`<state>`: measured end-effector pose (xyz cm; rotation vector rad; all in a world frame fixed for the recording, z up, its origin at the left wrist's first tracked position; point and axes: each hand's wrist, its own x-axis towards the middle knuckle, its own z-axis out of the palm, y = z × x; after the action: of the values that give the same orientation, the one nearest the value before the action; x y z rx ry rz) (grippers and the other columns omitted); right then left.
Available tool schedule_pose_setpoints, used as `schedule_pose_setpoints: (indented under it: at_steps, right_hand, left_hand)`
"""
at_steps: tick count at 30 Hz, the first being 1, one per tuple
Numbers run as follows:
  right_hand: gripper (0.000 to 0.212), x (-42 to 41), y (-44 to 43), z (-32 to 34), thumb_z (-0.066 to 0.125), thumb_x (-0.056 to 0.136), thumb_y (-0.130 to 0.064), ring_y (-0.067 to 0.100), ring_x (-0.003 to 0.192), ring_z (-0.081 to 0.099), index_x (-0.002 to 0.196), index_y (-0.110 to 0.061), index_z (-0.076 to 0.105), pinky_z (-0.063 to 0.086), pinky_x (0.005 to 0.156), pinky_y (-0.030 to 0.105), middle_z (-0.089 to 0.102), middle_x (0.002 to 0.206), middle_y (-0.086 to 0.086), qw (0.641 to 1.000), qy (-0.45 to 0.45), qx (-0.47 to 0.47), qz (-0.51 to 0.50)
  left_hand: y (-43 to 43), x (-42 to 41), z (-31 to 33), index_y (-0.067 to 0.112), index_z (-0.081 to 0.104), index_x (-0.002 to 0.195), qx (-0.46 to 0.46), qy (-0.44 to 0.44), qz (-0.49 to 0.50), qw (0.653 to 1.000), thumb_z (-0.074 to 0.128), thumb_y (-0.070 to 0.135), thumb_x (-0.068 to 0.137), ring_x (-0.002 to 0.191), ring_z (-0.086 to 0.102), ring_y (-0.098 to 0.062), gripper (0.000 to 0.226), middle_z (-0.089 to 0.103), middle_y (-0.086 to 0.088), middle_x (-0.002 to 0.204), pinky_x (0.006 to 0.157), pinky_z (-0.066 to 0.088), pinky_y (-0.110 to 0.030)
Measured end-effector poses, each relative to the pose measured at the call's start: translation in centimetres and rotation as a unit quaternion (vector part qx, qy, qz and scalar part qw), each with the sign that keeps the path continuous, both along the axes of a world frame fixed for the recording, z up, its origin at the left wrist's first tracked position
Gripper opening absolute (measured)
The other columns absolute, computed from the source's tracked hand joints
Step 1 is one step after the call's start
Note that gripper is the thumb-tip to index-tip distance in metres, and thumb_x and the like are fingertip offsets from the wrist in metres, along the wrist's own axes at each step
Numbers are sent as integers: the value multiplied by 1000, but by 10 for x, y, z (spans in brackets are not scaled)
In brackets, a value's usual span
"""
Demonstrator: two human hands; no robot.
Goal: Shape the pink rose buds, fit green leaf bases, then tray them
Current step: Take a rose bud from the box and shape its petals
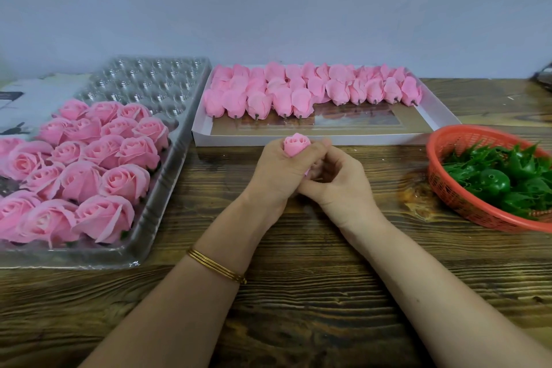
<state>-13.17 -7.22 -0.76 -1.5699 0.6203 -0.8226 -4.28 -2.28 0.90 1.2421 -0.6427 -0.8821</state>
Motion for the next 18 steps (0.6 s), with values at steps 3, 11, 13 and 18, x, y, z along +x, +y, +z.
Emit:
schedule_pose_setpoints:
  at_steps: [3,11,13,18]
  right_hand:
    - [26,-1,2,3,78,70,10,12,71,62,92,2,68,53,71,31,68,75,5,1000,-7,-3,-2]
    - [14,-4,-3,4,67,77,17,23,80,52,85,6,65,45,81,35,59,80,15,997,-6,54,52]
    - [14,-5,-4,3,64,78,18,24,82,52,83,5,65,43,84,38,59,81,16,995,-12,78,64]
    - [25,-4,-4,2,71,75,14,25,84,55,99,7,66,47,85,37,62,85,18,996,-11,67,64]
  left_hand:
    - [0,3,0,17,68,66,-7,5,-10,1000,68,12,90,64,55,-19,25,57,-10,68,61,46,-29]
    - [1,8,-1,5,68,77,-24,-9,-56,998,65,7,91,63,61,-11,14,64,-4,68,66,53,-22]
    - [2,8,-1,-4,67,85,-24,-16,-54,998,65,10,92,69,60,-16,16,61,-12,74,71,51,-28]
    - [1,6,-2,12,64,71,-24,-17,-39,999,65,13,93,55,56,-10,22,59,0,61,59,49,-21]
